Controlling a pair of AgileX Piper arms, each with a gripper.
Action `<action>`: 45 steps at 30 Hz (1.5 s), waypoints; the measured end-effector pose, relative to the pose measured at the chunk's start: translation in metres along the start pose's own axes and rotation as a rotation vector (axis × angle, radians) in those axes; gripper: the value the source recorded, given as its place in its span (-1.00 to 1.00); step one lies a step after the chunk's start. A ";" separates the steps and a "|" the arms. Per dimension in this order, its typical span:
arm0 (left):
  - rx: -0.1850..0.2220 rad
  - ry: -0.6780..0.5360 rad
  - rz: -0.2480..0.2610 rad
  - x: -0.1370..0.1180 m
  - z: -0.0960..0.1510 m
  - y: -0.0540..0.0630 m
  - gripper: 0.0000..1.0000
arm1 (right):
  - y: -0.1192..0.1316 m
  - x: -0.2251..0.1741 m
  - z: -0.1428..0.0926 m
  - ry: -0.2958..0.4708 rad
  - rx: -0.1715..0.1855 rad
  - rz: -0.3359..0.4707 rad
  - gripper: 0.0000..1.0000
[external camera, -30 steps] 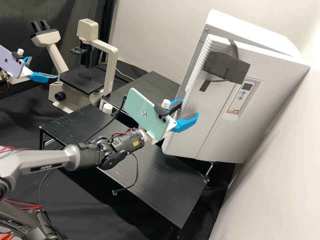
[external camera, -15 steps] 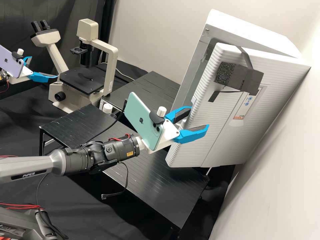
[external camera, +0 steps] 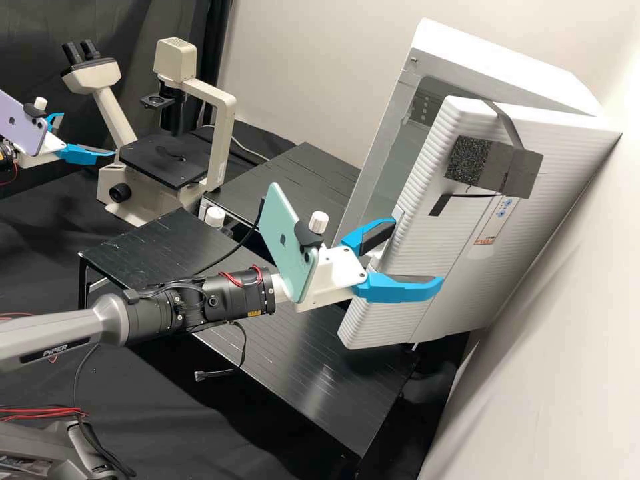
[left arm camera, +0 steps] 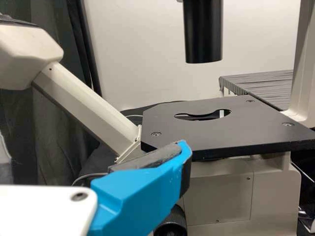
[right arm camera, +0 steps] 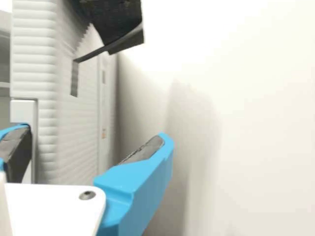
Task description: Open the incubator door.
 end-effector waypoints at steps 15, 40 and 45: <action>0.000 0.000 0.000 0.000 0.000 0.000 1.00 | 0.001 0.009 0.025 -0.314 0.068 0.213 1.00; 0.000 0.000 0.000 0.000 0.000 0.000 1.00 | 0.024 -0.053 -0.008 0.025 0.120 0.285 1.00; 0.000 0.000 0.000 0.000 0.000 0.000 1.00 | 0.025 -0.071 -0.019 0.245 0.241 0.217 1.00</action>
